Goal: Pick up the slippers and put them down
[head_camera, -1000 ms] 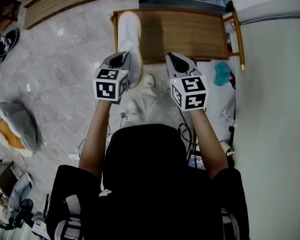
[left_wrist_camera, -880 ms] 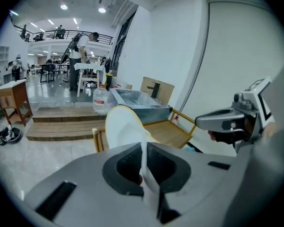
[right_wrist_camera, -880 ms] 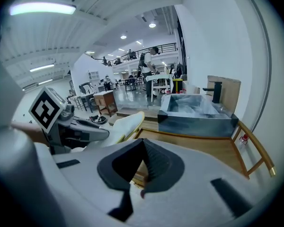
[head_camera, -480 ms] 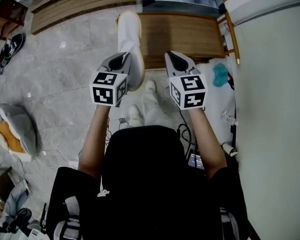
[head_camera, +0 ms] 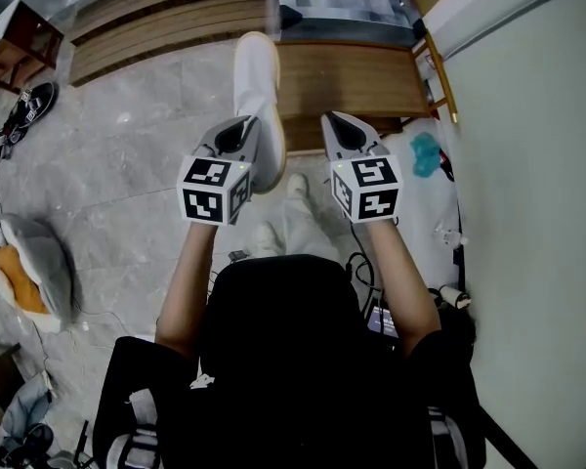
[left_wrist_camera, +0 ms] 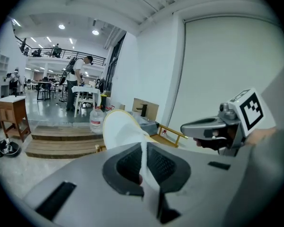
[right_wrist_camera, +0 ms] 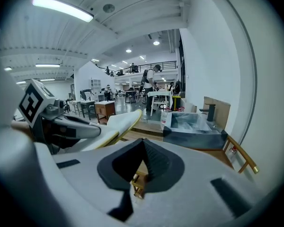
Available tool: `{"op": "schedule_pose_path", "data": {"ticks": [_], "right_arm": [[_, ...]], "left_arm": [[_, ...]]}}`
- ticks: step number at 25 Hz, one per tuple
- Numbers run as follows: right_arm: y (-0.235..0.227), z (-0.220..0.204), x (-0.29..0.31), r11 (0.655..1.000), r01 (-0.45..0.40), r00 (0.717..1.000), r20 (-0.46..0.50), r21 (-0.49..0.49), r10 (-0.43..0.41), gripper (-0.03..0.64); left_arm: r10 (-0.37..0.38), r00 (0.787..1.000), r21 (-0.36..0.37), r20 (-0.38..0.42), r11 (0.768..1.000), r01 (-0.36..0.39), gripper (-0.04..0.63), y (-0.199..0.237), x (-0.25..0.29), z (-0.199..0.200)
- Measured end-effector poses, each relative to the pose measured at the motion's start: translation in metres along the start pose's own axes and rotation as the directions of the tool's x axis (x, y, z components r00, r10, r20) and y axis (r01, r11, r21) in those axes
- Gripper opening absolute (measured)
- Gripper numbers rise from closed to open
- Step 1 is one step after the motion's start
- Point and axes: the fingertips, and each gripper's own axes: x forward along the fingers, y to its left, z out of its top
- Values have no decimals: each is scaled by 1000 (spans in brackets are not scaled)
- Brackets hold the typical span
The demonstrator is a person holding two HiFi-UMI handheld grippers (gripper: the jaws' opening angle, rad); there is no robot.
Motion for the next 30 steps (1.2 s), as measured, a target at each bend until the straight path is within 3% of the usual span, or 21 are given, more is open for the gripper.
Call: {"op": "schedule_pose_path", "data": {"ticks": [18,30], "right_arm": [[28,41,-37,999,1,994,109,-45,4,-2],[30,45,-85,998,-56,986,152,-39,61,-2]], "left_arm": [[53,995,49,89,997,-57,15,-1,-64,30],[101,986,88,134,990,-113,15,-55,-97,46]]}}
